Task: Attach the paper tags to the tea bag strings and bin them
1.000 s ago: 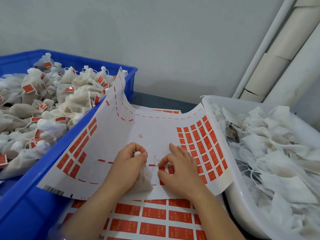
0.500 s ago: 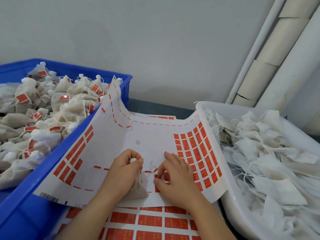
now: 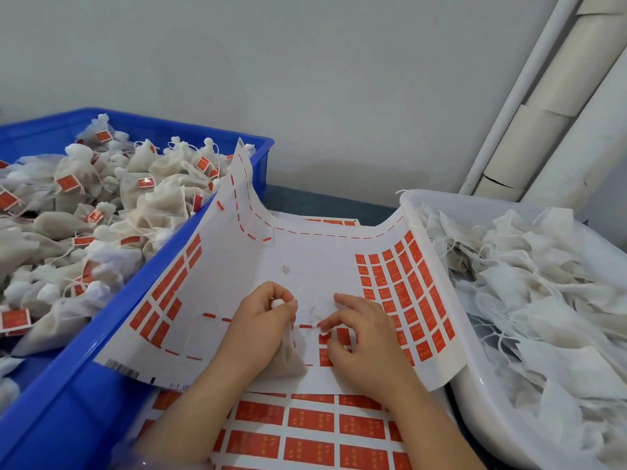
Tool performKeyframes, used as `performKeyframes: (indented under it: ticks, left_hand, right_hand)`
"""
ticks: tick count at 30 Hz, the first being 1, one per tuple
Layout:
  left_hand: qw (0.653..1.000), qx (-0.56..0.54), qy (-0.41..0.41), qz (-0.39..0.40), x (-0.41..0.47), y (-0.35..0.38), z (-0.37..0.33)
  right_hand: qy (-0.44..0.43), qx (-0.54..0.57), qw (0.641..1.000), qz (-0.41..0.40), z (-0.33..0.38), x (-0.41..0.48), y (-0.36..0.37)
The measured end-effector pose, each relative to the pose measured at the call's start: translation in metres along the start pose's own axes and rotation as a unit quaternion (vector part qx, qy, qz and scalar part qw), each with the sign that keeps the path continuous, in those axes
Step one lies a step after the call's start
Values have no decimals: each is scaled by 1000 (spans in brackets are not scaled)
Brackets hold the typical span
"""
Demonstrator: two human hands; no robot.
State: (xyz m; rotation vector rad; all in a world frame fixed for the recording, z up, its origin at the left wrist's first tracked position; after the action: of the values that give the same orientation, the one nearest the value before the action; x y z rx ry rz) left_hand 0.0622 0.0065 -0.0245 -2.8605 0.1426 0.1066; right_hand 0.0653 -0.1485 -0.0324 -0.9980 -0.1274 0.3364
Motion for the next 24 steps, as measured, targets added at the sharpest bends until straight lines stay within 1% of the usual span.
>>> performKeyframes:
  ticks: [3, 7, 11, 17, 20, 24]
  left_hand:
    - [1000, 4, -1, 0, 0, 0, 0]
    - [1000, -2, 0, 0, 0, 0, -1]
    - [1000, 4, 3, -1, 0, 0, -1]
    - [1000, 8, 3, -5, 1, 0, 0]
    - [1000, 10, 4, -4, 1, 0, 0]
    - [1000, 11, 2, -2, 1, 1, -1]
  right_hand:
    - [2, -19, 1000, 6, -2, 2, 2]
    - [0, -19, 1000, -7, -2, 2, 0]
    - [-2, -35, 999, 13, -2, 2, 1]
    - [-5, -8, 999, 44, -1, 0, 0]
    - [-9, -18, 999, 29, 0, -1, -1]
    - [-30, 8, 999, 15, 1, -1, -4]
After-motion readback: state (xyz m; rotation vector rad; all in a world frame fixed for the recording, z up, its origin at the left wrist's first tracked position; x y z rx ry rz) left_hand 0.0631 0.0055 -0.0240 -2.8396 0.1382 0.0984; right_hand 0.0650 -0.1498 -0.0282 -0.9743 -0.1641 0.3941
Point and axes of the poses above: each hand's wrist, its own x-axis towards the middle knuckle, its own y-axis out of the palm, z = x × y, the point moved 6 cm from there along x, towards the middle knuckle, and after that the axes turned 13 degrees about z, right-handed, at the moved point
